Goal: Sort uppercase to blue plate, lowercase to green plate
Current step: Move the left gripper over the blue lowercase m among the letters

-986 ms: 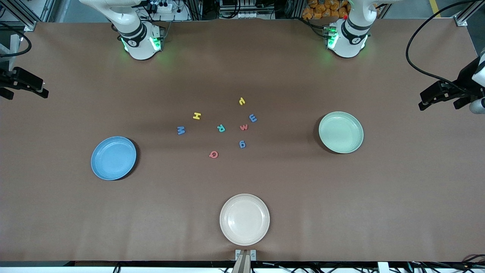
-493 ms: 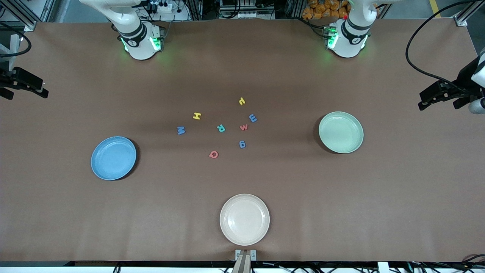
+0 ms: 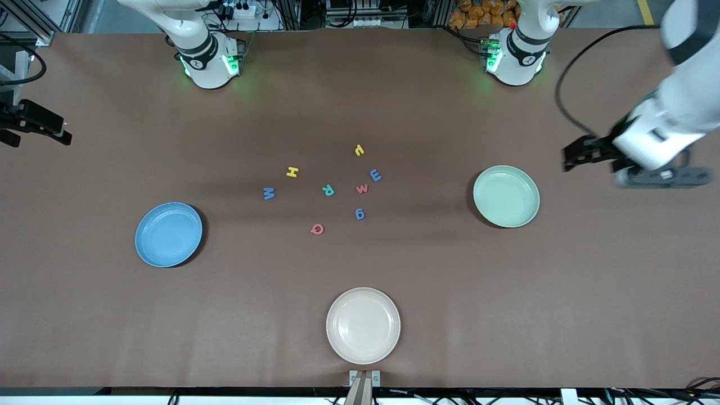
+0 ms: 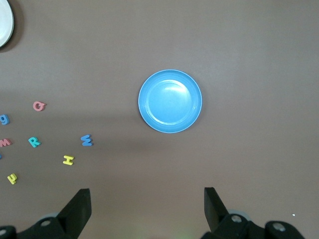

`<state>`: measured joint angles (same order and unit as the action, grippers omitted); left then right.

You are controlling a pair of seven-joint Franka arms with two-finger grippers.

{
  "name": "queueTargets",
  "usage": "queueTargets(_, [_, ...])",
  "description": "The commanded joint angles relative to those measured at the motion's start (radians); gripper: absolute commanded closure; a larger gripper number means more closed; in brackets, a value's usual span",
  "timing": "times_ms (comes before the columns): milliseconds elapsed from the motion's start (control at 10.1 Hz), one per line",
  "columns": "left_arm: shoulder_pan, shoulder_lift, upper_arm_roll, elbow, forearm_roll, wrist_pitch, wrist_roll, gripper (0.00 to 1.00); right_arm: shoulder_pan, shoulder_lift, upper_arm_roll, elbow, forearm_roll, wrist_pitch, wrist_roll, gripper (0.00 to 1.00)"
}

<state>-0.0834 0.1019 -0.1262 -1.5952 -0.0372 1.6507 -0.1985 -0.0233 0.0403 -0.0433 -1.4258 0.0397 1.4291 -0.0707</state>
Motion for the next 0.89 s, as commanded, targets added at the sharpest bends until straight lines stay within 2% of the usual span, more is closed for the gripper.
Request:
queueTargets(0, [-0.006, 0.068, -0.061, 0.012, -0.023, 0.045, -0.106, 0.0, -0.023, -0.008, 0.014, -0.008, 0.017, -0.004, -0.006, 0.0])
queueTargets(296, [-0.047, 0.154, -0.079, 0.02, -0.082, 0.101, -0.195, 0.0, -0.024, -0.003, 0.014, -0.031, 0.017, 0.011, -0.008, 0.0])
queueTargets(789, [-0.153, 0.188, -0.081, -0.109, -0.084, 0.337, -0.352, 0.0, -0.021, -0.002, 0.014, -0.088, 0.017, 0.059, -0.008, 0.0])
